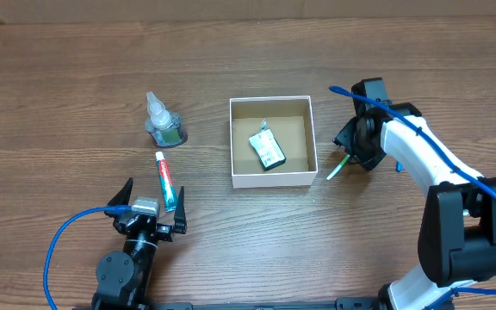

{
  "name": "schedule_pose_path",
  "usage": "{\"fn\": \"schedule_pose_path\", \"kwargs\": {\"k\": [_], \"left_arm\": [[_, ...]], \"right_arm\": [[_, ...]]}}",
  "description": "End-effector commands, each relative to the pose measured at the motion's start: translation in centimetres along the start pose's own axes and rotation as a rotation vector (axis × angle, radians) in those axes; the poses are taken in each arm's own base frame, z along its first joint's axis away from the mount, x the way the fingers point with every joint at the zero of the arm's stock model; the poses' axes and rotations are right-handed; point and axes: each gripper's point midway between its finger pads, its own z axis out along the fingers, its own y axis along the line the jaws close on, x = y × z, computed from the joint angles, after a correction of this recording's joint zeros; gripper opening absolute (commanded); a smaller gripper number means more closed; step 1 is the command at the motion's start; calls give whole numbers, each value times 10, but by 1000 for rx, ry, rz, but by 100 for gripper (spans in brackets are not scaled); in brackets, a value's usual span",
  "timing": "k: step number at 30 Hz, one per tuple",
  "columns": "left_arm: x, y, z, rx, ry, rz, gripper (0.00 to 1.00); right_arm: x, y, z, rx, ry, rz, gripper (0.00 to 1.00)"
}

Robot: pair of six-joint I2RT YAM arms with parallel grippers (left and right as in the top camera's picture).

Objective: Pack container
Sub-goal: 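Move the right gripper to the green toothbrush handle and lower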

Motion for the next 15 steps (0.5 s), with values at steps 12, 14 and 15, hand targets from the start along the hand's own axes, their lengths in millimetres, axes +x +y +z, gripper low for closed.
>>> {"fn": "schedule_pose_path", "kwargs": {"k": [12,14,15], "left_arm": [[-1,0,0,3,-10,11,100],[-1,0,0,3,-10,11,100],[-1,0,0,3,-10,11,100]], "right_arm": [[-4,1,8,-17,-40,49,59],[-4,-1,10,-15,-46,49,59],[-4,-2,10,-10,-50,50,59]]}}
